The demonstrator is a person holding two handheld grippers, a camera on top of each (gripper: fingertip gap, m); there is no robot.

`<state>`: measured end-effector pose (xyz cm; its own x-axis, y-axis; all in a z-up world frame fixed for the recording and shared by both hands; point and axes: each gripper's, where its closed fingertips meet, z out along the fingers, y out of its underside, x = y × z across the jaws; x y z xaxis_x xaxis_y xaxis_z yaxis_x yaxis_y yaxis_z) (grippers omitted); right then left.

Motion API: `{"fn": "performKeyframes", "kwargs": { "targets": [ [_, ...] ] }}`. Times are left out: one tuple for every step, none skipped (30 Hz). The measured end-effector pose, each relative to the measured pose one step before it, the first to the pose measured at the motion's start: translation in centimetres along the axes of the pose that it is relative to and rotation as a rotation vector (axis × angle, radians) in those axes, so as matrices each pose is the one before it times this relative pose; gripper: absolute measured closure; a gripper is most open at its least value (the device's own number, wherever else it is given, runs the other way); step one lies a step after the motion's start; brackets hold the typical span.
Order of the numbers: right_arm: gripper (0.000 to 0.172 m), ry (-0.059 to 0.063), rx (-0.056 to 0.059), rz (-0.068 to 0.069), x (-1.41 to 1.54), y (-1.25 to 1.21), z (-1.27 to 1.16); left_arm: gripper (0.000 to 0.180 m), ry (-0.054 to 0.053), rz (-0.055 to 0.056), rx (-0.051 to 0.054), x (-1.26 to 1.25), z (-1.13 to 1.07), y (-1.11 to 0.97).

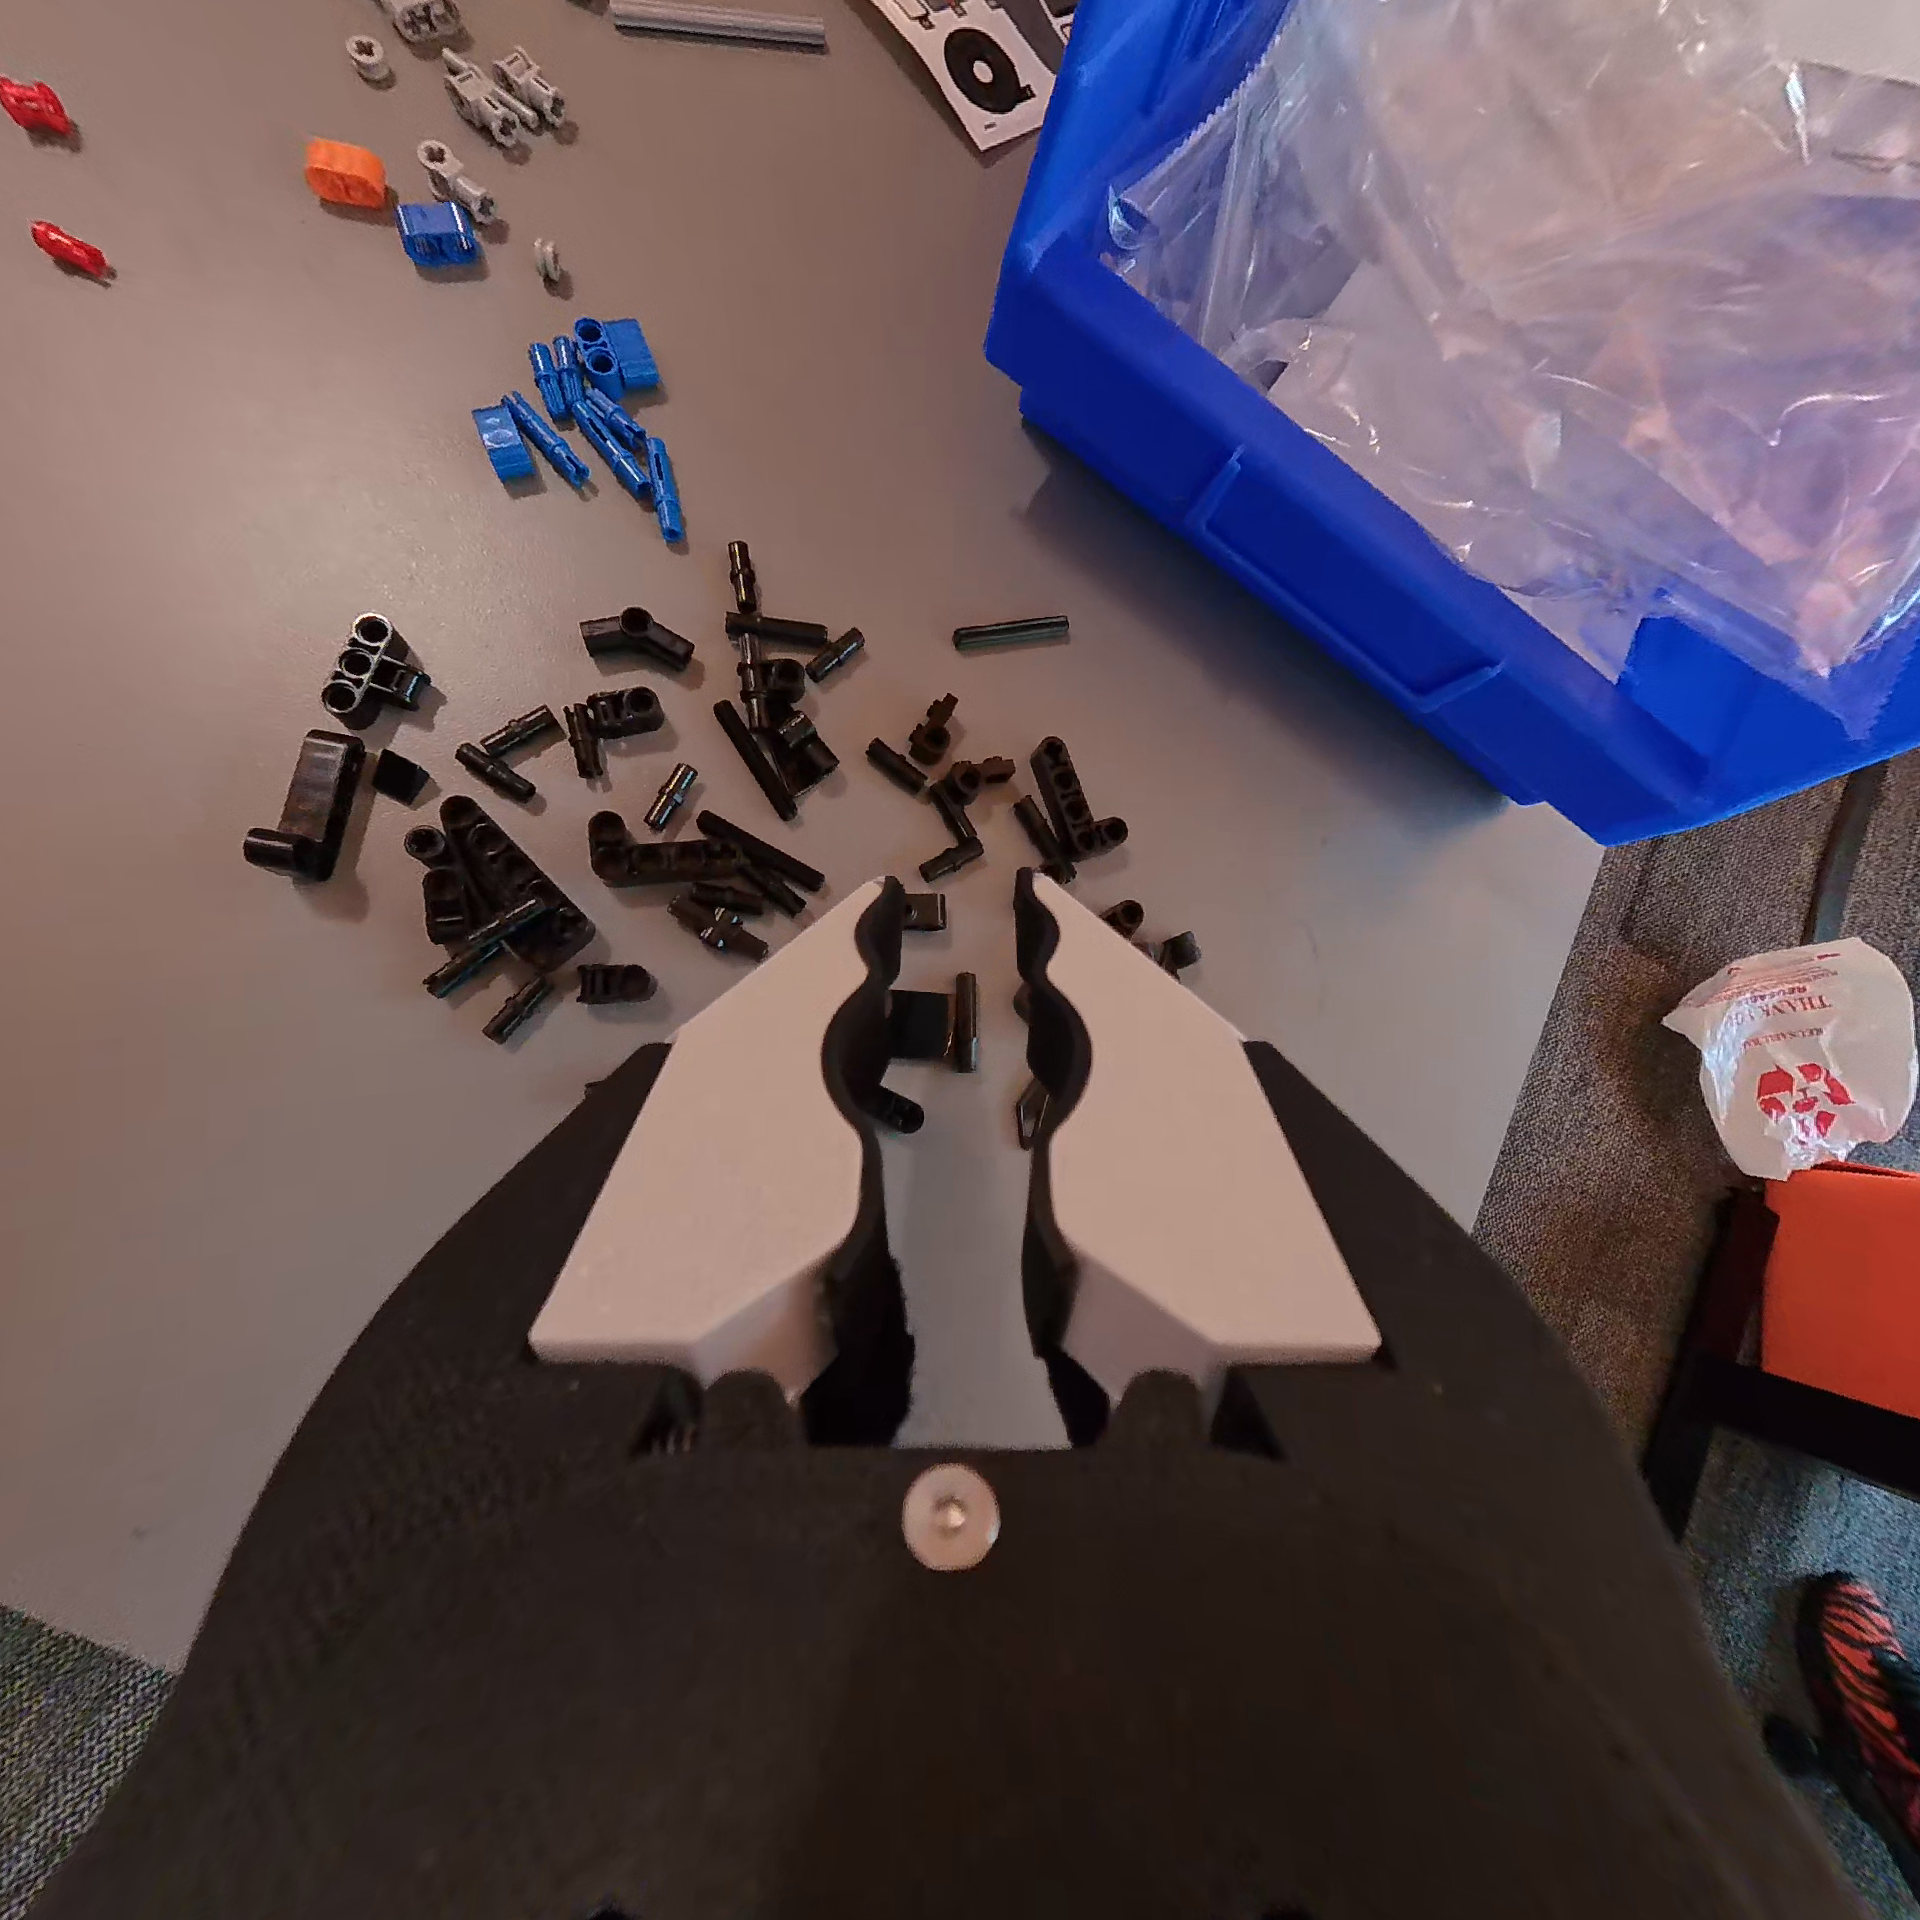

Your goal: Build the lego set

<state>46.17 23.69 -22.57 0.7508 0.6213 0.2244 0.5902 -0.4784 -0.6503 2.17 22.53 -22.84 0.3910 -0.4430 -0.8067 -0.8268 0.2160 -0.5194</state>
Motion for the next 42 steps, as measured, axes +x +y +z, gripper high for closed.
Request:
{"fn": "performKeyframes", "kwargs": {
  "targets": [
    [0.153,-0.0008,0.0,0.0,0.008,0.028,0.036,0.18,-0.0001,0.0007,0.0001,0.014,0.003,-0.014],
    [0.153,-0.0005,-0.0004,0.0006,0.015,0.022,0.032,0.18,0.0003,0.0007,-0.0006,0.019,0.005,0.011],
    [0.153,-0.0001,-0.0007,0.0007,0.02,0.043,0.028,0.18,-0.0001,0.0014,-0.001,0.02,0.01,0.013],
    [0.153,-0.0009,-0.0005,0.0001,0.007,0.046,0.023,0.18,0.0,0.0009,-0.001,0.009,0.011,0.018],
    [0.153,-0.0007,-0.0007,-0.0001,-0.01,0.053,0.012,0.18,0.0002,0.0,-0.0002,0.002,-0.002,0.003],
    [0.153,0.0001,-0.0007,-0.0003,0.001,0.043,-0.008,0.18,0.0007,-0.0004,-0.0006,0.02,0.011,0.008],
    [0.153,0.0001,0.0,-0.0004,-0.017,0.039,-0.013,0.18,-0.0002,0.0008,-0.0009,0.003,0.021,0.018],
    [0.153,-0.0001,0.0001,0.0,-0.009,0.04,-0.039,0.18,0.0,0.0003,-0.0006,0.001,0.007,0.016],
    [0.153,-0.0002,-0.0003,-0.0002,-0.023,0.045,-0.045,0.18,0.0005,-0.0003,-0.0004,0.017,0.013,0.005],
    [0.153,0.0007,-0.0006,-0.0002,0.009,0.073,-0.048,0.18,-0.0001,0.0003,-0.0004,0.005,0.0,0.011],
    [0.153,0.0017,-0.0004,0.001,0.045,0.078,-0.058,0.18,-0.0004,0.0007,-0.0002,0.001,0.005,0.0],
    [0.153,0.0016,0.0002,0.0023,0.046,0.079,-0.073,0.18,0.0004,-0.0004,-0.0003,0.012,0.009,0.012],
    [0.153,0.0011,0.0007,0.003,0.057,0.079,-0.069,0.18,0.0009,-0.0002,-0.0007,0.017,0.02,0.01],
    [0.153,0.0006,0.0013,0.0023,0.048,0.075,-0.071,0.18,0.0,0.001,-0.0008,0.013,0.004,0.013],
    [0.153,0.0004,0.0014,0.0019,0.023,0.064,-0.084,0.18,0.0,0.0006,-0.0005,0.004,0.012,0.006],
    [0.153,0.0011,0.0005,0.0018,0.036,0.068,-0.068,0.18,0.0003,0.0001,-0.0001,0.008,0.003,-0.007],
    [0.153,0.0024,-0.0002,0.0015,0.057,0.078,-0.072,0.18,-0.0001,0.0006,-0.0007,0.014,0.005,0.011],
    [0.153,0.0026,0.0003,0.0018,0.066,0.076,-0.072,0.18,-0.0005,0.0011,-0.0005,-0.002,0.003,0.004],
    [0.153,0.0013,0.0011,0.0023,0.051,0.06,-0.06,0.18,-0.0001,0.0005,-0.0002,0.007,0.006,-0.001],
    [0.153,0.0012,0.0006,0.0025,0.057,0.08,-0.045,0.18,0.0007,0.0003,-0.0006,0.019,0.003,0.005],
    [0.153,0.0013,-0.0004,0.0025,0.066,0.081,-0.023,0.18,-0.0003,0.0016,-0.0005,0.016,0.013,0.006],
    [0.153,0.0003,-0.0007,0.002,0.039,0.097,-0.014,0.18,-0.0002,0.0012,-0.0004,0.004,-0.005,0.0],
    [0.153,-0.0003,-0.0006,0.0018,0.028,0.075,0.005,0.18,0.0002,0.0006,-0.0004,0.022,0.011,-0.001],
    [0.153,-0.0007,-0.001,0.0015,0.007,0.076,0.015,0.18,-0.0002,0.001,-0.0004,0.002,0.004,0.003],
    [0.153,-0.0009,-0.0022,0.0007,0.004,0.094,0.03,0.18,-0.0001,0.0007,-0.0004,0.006,0.004,0.003],
    [0.153,0.0,-0.0024,0.0001,0.008,0.079,0.027,0.18,0.0004,0.0004,-0.0007,0.018,0.014,0.013],
    [0.153,0.0005,-0.0021,0.0,0.021,0.07,0.035,0.18,0.0003,0.0007,-0.0009,0.011,0.001,0.009],
    [0.152,0.0003,-0.0018,0.0004,0.027,0.065,0.027,0.18,-0.0001,0.0005,-0.0005,0.003,0.012,0.005],
    [0.153,0.0005,-0.0016,0.0007,0.029,0.055,0.022,0.18,-0.0002,0.0002,0.0002,0.008,-0.005,0.001],
    [0.153,0.0005,-0.0011,0.0008,0.03,0.059,0.017,0.18,0.0001,0.0002,-0.0003,0.0,0.011,-0.002],
    [0.152,0.0005,-0.001,0.0007,0.039,0.046,0.016,0.18,0.0001,0.0008,-0.0007,0.016,0.005,0.011],
    [0.152,0.0009,-0.0012,0.0007,0.044,0.066,0.013,0.18,-0.0004,0.0008,-0.0003,0.0,0.005,0.001],
    [0.153,0.001,-0.0014,0.0008,0.056,0.059,0.024,0.18,0.0002,-0.0005,0.0001,0.006,0.001,-0.002],
    [0.153,0.0008,-0.0013,0.0007,0.04,0.056,0.022,0.18,0.0004,-0.0001,-0.0002,0.006,-0.001,0.002],
    [0.152,0.0,-0.0016,0.0008,0.034,0.073,0.024,0.18,-0.0002,0.0008,-0.0007,0.007,0.014,0.013],
    [0.152,0.0009,-0.0018,0.0006,0.035,0.075,0.02,0.18,0.0003,0.0002,0.0,0.002,0.0,0.0],
    [0.152,0.0014,-0.0005,0.0008,0.042,0.05,0.021,0.18,0.0004,-0.0006,-0.0001,0.009,0.0,0.001],
    [0.153,-0.0004,0.0003,0.0017,0.012,0.042,-0.003,0.18,-0.0002,0.0001,-0.0003,-0.008,0.007,0.006],
    [0.153,-0.0004,-0.0009,0.0016,-0.003,0.065,-0.008,0.18,-0.0003,0.0002,-0.0006,-0.002,0.007,0.015],
    [0.153,0.0002,-0.0023,-0.0001,-0.019,0.095,-0.023,0.18,-0.0001,-0.0002,-0.0002,0.0,-0.001,0.003],
    [0.152,-0.0014,-0.003,-0.0011,-0.065,0.116,-0.02,0.18,-0.0004,0.0,0.0002,-0.005,0.001,-0.002],
    [0.152,-0.0021,-0.0033,0.0002,-0.089,0.137,-0.037,0.18,0.0005,-0.0004,-0.0005,0.006,0.006,0.008]
  ]
}}
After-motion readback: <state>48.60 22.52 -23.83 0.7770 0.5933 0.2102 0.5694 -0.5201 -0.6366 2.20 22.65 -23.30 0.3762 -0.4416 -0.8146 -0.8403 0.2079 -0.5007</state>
